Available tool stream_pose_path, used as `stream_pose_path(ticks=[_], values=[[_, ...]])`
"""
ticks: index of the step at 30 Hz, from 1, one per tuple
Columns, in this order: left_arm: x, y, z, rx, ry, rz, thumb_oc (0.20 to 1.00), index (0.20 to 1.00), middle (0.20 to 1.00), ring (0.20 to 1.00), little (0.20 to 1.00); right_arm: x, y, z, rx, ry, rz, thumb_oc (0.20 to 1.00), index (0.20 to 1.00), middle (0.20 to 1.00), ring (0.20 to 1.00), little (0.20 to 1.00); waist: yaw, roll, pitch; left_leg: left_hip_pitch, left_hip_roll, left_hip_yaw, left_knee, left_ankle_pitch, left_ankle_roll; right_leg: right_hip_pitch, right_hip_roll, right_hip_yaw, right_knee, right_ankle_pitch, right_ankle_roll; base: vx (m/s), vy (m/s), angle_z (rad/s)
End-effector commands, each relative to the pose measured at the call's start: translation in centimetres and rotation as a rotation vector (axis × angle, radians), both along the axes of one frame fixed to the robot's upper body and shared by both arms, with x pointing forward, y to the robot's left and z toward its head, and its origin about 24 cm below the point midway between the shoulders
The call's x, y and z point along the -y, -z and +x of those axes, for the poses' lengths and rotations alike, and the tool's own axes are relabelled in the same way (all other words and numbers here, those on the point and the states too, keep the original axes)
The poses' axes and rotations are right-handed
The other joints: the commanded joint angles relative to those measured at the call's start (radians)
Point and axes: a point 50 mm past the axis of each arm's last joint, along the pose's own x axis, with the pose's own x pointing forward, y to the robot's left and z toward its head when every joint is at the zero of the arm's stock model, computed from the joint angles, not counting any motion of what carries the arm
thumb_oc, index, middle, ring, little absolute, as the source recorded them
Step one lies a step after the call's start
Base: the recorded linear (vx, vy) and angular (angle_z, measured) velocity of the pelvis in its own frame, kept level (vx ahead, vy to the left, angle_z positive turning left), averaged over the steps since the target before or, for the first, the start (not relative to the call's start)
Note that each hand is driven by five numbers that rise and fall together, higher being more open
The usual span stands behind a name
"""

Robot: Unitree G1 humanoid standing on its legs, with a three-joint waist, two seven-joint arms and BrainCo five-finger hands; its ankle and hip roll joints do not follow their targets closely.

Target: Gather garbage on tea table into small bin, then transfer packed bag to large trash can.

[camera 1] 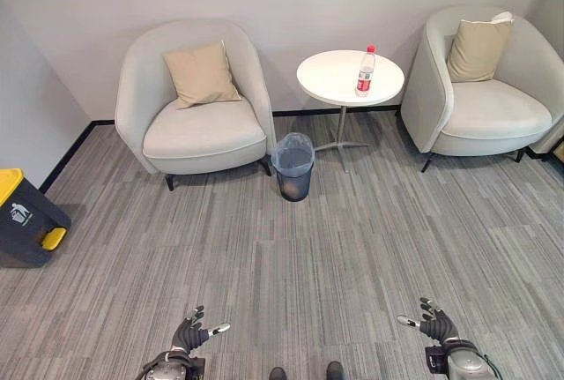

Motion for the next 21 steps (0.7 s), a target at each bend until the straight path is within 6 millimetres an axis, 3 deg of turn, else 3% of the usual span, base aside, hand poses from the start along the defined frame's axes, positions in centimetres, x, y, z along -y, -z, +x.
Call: stream_pose_path(ticks=[1,5,11,16,21], values=[[-0.6,-1.2,2.1,0.094,-0.029,0.007,1.0,1.0,1.0,1.0,1.0,0.4,-1.0,1.7,0.084,0.04,0.008,1.0,1.0,1.0,1.0,1.0,-0.004,-0.029,-0.007,0.047,-0.004,-0.001,0.014,-0.137,-0.044,0.053,-0.06,-0.006,0.002,-0.147,0.086,0.04,0.01,-0.01],[-0.5,-1.3,2.3,0.103,-0.029,0.0,1.0,1.0,1.0,1.0,1.0,0.5,-1.0,1.7,0.082,0.059,0.016,1.0,1.0,1.0,1.0,1.0,-0.004,-0.03,-0.003,0.034,-0.009,-0.001,0.036,-0.148,-0.04,0.051,-0.065,-0.007,0.003,-0.146,0.088,0.02,0.012,0.0],[-0.6,-2.3,3.7,0.146,0.021,0.024,1.0,1.0,1.0,1.0,1.0,1.1,-1.1,1.9,0.08,0.103,0.011,1.0,1.0,1.0,1.0,1.0,-0.003,-0.046,0.024,-0.067,-0.028,-0.007,0.165,-0.19,-0.028,0.01,-0.076,0.013,0.029,-0.153,0.088,0.0,0.04,-0.02],[-1.1,-2.7,4.0,0.166,0.015,0.04,1.0,1.0,1.0,1.0,1.0,1.4,-1.5,2.7,0.091,0.115,0.003,1.0,1.0,1.0,1.0,1.0,0.008,-0.049,0.035,-0.115,-0.046,-0.006,0.189,-0.202,-0.01,-0.059,-0.086,0.036,0.093,-0.154,0.105,-0.02,0.104,-0.19],[-1.8,-3.0,4.1,0.172,-0.008,0.053,1.0,1.0,1.0,1.0,1.0,1.1,-2.0,3.6,0.116,0.088,-0.001,1.0,1.0,1.0,1.0,1.0,0.005,-0.036,0.067,-0.094,-0.055,0.0,0.172,-0.222,0.023,-0.178,-0.084,0.043,0.293,-0.163,0.141,0.03,0.117,-0.31]])
